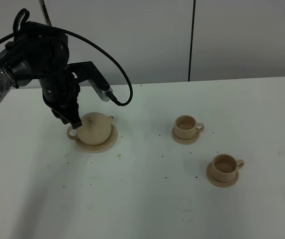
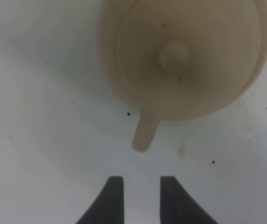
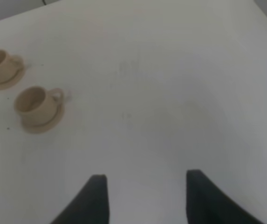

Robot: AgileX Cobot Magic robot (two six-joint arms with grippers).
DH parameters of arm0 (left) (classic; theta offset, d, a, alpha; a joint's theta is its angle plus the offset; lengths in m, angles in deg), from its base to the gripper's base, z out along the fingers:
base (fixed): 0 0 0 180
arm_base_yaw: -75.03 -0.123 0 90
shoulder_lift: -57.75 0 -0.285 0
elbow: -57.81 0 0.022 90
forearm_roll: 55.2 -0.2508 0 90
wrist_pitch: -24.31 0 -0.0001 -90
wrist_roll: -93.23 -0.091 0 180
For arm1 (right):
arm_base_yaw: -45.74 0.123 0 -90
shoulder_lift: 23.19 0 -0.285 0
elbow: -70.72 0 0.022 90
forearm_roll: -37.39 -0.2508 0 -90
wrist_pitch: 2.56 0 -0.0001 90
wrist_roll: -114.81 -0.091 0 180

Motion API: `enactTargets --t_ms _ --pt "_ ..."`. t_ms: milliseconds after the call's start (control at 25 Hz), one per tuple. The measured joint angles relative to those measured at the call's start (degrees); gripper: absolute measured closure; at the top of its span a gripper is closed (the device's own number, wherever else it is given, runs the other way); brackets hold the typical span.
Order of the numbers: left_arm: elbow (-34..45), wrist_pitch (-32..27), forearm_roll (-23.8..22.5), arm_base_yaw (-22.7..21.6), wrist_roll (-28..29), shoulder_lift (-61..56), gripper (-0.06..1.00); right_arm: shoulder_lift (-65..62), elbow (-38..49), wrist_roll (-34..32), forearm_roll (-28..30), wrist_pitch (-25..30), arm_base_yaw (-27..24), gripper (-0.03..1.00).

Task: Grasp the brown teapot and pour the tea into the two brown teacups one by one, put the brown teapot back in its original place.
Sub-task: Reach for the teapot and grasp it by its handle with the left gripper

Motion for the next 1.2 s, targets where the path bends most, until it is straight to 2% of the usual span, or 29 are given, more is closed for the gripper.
enactTargets --t_ms 320,720,1200 --pt "0.0 0.0 -0.38 -0.36 -4.16 0.06 0.68 0.0 0.0 0.0 0.0 0.0 0.0 0.59" --pt "0.0 0.0 0.25 -0.9 -4.75 0.11 0.68 0.0 0.0 0.0 -0.06 0.0 0.0 0.59" --pt "-0.1 0.0 0.4 -0.9 -3.51 3.66 0.57 0.0 0.0 0.0 -0.06 0.0 0.0 0.59"
